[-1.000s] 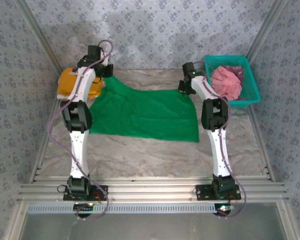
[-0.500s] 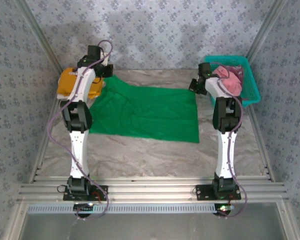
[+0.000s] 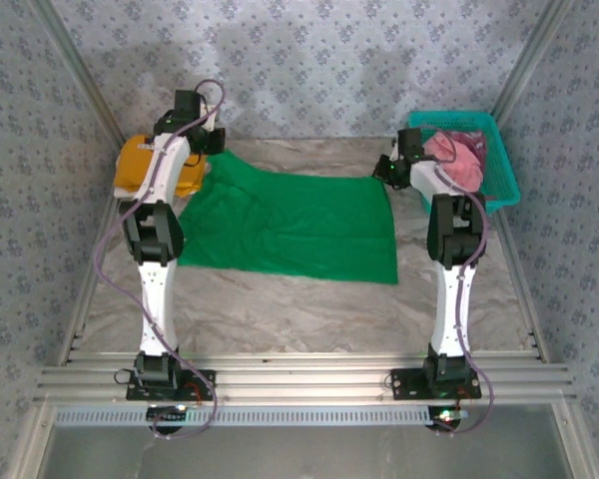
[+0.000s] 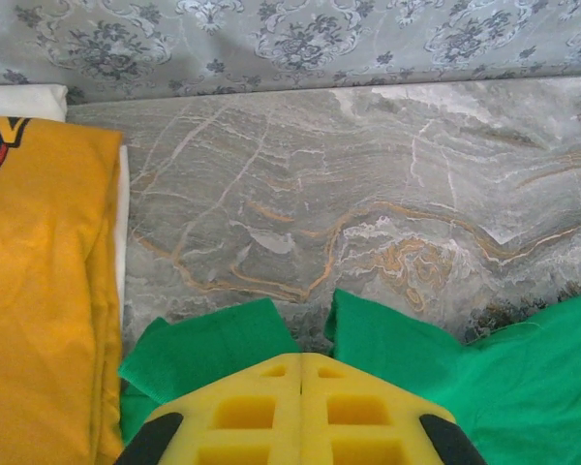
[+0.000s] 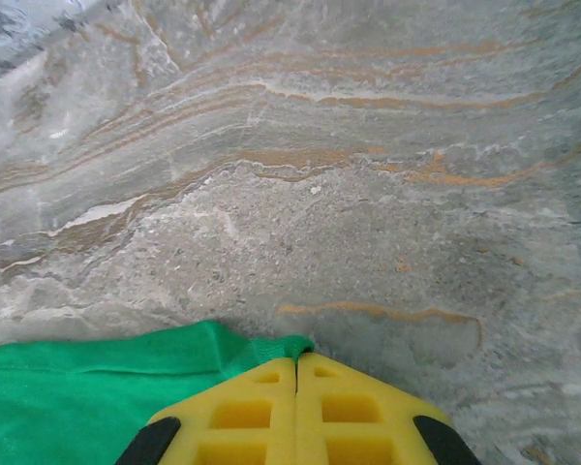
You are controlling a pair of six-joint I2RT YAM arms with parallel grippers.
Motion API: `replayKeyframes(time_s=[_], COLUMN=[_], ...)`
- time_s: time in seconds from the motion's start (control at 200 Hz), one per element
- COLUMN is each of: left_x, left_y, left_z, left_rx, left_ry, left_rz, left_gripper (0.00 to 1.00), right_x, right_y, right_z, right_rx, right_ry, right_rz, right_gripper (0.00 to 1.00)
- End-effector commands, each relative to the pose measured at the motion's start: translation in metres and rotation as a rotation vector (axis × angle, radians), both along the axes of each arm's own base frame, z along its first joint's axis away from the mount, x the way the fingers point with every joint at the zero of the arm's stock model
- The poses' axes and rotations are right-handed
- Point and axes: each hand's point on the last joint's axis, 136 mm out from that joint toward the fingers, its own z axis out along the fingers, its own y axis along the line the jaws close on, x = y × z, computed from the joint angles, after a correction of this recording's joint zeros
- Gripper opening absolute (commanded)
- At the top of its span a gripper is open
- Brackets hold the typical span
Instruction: Fold and stack the t-shirts
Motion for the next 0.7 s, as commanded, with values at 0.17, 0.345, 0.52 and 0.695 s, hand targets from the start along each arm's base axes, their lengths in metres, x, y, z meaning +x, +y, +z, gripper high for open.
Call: replayKeyframes(time_s=[0.17,0.345,0.52,0.695], left_x=[-0.015,-0.03,-0.046,-0.058], left_y=[0.006,0.011,0.023,0.024], left_z=[0.05,0.047,0.049,0.04], left_rx=[0.042,0.067,0.098,0.094], left_ry=[-0.095,-0.076,-0.116,-0.099], left_rz=[0.008,0.02,0.068,0.078], left_gripper=[0.0,0.0,0.0,0.0], right_x=[-0.004,-0.012,-0.023,-0.031], right_y=[-0.018,-0.015,-0.014,-0.014], right_z=[0.032,0.036,0.053,0.067], right_rx=[0.043,0.062,0.066,0.072], right_ry=[-0.085,-0.108,-0.161,-0.21], right_rz=[-0.057,-0.039,-0.028,-0.02], right_gripper=[0.0,0.0,0.0,0.0])
